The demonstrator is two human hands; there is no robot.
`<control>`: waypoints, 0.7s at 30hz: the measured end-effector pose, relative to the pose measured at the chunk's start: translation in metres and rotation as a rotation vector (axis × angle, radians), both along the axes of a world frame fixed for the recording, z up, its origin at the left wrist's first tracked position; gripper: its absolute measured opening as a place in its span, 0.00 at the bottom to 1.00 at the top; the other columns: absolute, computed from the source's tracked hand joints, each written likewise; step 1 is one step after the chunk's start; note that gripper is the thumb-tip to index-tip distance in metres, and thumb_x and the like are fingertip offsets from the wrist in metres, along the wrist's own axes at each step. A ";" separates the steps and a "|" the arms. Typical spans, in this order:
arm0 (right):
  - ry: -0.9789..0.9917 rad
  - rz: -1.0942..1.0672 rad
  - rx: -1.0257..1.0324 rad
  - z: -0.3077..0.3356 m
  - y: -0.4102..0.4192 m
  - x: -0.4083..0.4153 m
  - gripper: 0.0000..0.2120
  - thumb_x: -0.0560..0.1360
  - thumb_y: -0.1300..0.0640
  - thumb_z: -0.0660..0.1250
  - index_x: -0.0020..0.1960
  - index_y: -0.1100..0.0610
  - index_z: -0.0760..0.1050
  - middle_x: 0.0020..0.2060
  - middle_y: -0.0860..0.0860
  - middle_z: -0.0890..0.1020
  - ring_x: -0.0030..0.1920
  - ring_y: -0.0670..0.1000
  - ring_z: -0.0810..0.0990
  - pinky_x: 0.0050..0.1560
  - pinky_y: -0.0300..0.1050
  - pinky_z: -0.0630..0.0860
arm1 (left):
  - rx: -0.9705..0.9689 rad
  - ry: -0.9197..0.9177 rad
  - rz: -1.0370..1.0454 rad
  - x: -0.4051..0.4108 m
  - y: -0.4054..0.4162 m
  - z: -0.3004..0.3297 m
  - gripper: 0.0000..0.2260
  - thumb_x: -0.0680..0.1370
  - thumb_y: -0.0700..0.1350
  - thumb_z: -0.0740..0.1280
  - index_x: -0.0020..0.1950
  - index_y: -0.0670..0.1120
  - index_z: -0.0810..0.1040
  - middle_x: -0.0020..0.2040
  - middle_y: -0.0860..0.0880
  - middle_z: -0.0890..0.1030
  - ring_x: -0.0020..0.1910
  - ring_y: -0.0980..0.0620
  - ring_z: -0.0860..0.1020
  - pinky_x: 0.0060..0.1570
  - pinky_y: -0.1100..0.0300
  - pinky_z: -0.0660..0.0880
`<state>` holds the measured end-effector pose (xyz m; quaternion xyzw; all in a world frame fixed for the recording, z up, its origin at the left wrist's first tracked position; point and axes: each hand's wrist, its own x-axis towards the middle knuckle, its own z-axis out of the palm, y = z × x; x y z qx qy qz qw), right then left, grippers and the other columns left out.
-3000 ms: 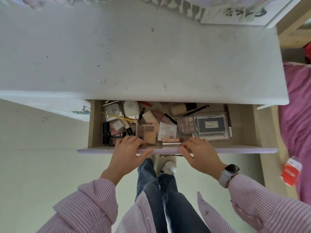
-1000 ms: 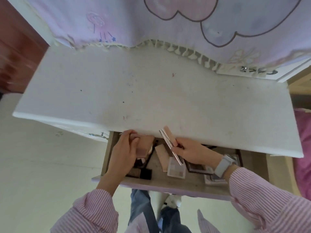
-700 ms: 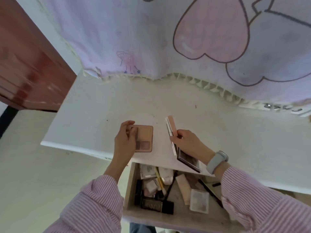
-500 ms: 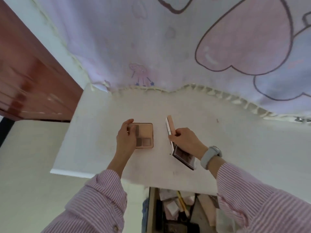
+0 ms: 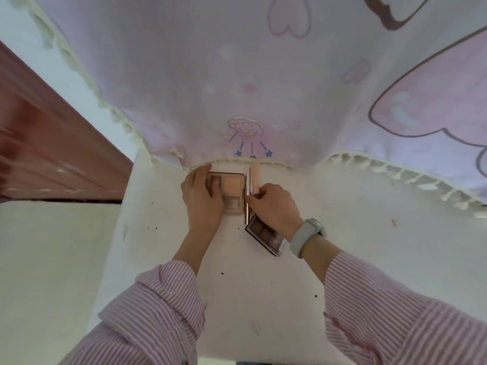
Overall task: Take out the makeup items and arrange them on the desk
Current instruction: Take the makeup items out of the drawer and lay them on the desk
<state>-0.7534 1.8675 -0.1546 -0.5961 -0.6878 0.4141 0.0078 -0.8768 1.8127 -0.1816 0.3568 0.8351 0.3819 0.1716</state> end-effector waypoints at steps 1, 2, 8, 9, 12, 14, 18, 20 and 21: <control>0.003 -0.010 0.019 -0.001 0.000 0.002 0.10 0.74 0.49 0.62 0.41 0.56 0.71 0.35 0.50 0.75 0.40 0.55 0.75 0.38 0.44 0.70 | 0.009 0.026 -0.025 0.002 -0.003 -0.001 0.17 0.77 0.38 0.62 0.66 0.40 0.71 0.66 0.41 0.70 0.65 0.42 0.66 0.65 0.54 0.60; 0.012 -0.024 0.030 -0.001 0.000 0.004 0.09 0.74 0.49 0.62 0.45 0.54 0.72 0.38 0.50 0.77 0.42 0.55 0.76 0.41 0.44 0.71 | 0.008 0.067 -0.068 0.004 -0.009 -0.002 0.17 0.77 0.38 0.63 0.66 0.40 0.71 0.67 0.41 0.69 0.66 0.41 0.66 0.64 0.53 0.60; 0.060 -0.022 0.074 -0.004 0.004 0.018 0.15 0.77 0.46 0.56 0.45 0.55 0.74 0.39 0.49 0.77 0.41 0.52 0.75 0.40 0.44 0.70 | -0.064 0.414 -0.375 0.015 -0.034 -0.016 0.20 0.75 0.49 0.59 0.65 0.43 0.74 0.68 0.41 0.70 0.70 0.39 0.63 0.64 0.46 0.61; 0.063 -0.061 0.096 -0.005 0.007 0.021 0.18 0.78 0.45 0.54 0.43 0.58 0.74 0.38 0.51 0.77 0.40 0.53 0.75 0.39 0.44 0.70 | -0.081 0.459 -0.401 0.014 -0.034 -0.016 0.21 0.75 0.51 0.58 0.65 0.44 0.74 0.68 0.42 0.70 0.70 0.39 0.63 0.65 0.44 0.61; 0.085 -0.291 0.137 -0.006 0.022 0.030 0.24 0.80 0.46 0.49 0.46 0.63 0.74 0.42 0.54 0.77 0.43 0.55 0.74 0.45 0.46 0.68 | -0.141 0.582 -0.514 0.015 -0.035 -0.019 0.23 0.75 0.56 0.57 0.65 0.48 0.73 0.69 0.43 0.69 0.71 0.38 0.62 0.65 0.38 0.58; 0.115 -0.422 0.141 -0.007 0.030 0.033 0.21 0.80 0.47 0.48 0.46 0.60 0.72 0.44 0.53 0.76 0.44 0.54 0.72 0.45 0.44 0.64 | -0.184 0.642 -0.590 0.017 -0.036 -0.021 0.24 0.75 0.59 0.55 0.68 0.51 0.71 0.71 0.45 0.68 0.71 0.39 0.61 0.66 0.36 0.53; 0.252 -0.500 0.166 -0.008 0.023 0.035 0.11 0.79 0.55 0.53 0.57 0.57 0.70 0.56 0.52 0.69 0.46 0.48 0.72 0.46 0.39 0.67 | -0.245 0.707 -0.632 0.017 -0.035 -0.023 0.25 0.76 0.63 0.51 0.70 0.55 0.67 0.72 0.48 0.66 0.72 0.40 0.60 0.67 0.35 0.48; 0.290 -0.389 0.252 -0.005 0.007 0.038 0.15 0.77 0.61 0.56 0.63 0.56 0.68 0.59 0.50 0.63 0.48 0.41 0.71 0.46 0.24 0.66 | -0.263 0.715 -0.634 0.017 -0.035 -0.023 0.26 0.77 0.64 0.49 0.71 0.56 0.65 0.72 0.48 0.66 0.72 0.40 0.61 0.66 0.34 0.49; 0.293 -0.284 0.308 -0.005 -0.003 0.042 0.17 0.76 0.64 0.57 0.64 0.56 0.68 0.61 0.51 0.62 0.51 0.40 0.71 0.49 0.21 0.65 | -0.270 0.717 -0.635 0.017 -0.035 -0.023 0.26 0.77 0.64 0.48 0.71 0.55 0.64 0.72 0.48 0.66 0.72 0.40 0.61 0.66 0.34 0.50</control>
